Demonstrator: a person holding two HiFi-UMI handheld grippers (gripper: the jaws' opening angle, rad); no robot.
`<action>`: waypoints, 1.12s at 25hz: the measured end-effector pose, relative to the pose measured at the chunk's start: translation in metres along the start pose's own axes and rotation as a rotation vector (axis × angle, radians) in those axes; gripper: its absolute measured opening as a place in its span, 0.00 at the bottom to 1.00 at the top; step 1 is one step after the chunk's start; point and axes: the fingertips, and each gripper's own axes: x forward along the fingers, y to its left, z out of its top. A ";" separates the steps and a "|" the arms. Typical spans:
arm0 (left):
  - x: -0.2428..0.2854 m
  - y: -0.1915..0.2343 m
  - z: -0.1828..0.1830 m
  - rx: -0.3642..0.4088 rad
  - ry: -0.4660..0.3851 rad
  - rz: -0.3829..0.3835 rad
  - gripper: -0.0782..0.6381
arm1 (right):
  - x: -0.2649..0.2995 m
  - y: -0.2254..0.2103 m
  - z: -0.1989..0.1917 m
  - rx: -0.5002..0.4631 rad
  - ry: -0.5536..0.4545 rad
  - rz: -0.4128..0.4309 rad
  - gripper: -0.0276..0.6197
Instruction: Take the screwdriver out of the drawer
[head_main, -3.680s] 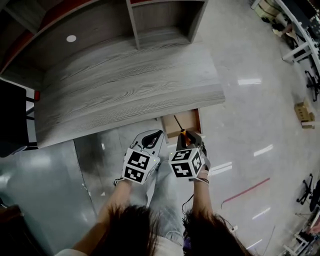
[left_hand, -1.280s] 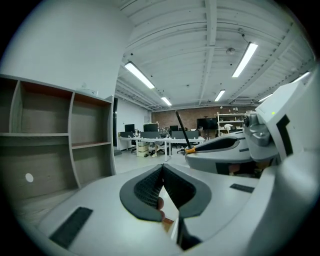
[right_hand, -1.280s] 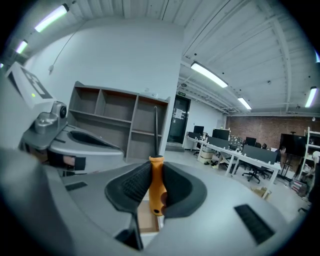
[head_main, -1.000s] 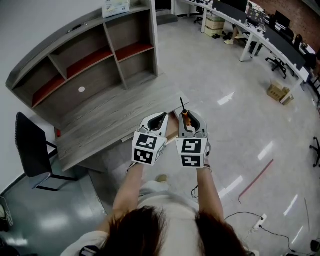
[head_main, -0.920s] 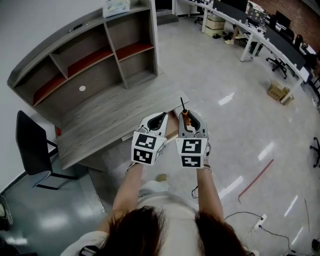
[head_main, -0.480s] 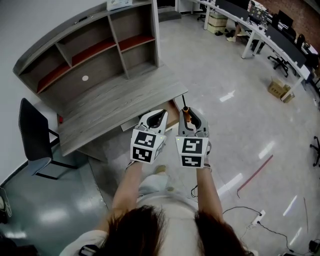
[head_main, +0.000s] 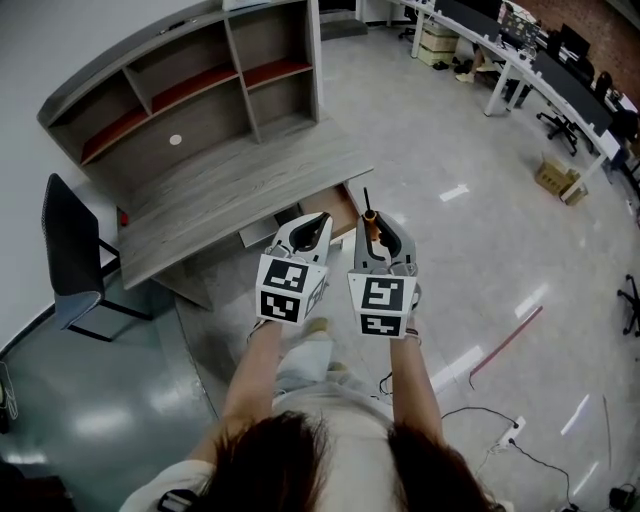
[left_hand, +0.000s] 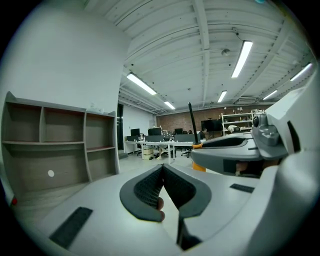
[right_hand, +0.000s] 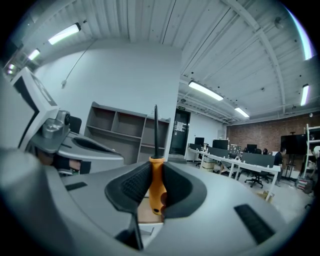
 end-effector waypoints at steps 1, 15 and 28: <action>-0.003 -0.002 0.000 0.001 -0.001 0.002 0.13 | -0.004 0.001 0.001 0.000 -0.004 0.002 0.18; -0.017 -0.009 0.008 0.033 -0.012 -0.011 0.13 | -0.014 0.009 0.012 -0.006 -0.035 0.002 0.17; -0.017 0.053 0.023 0.040 -0.039 -0.033 0.13 | 0.030 0.037 0.035 -0.023 -0.036 -0.041 0.17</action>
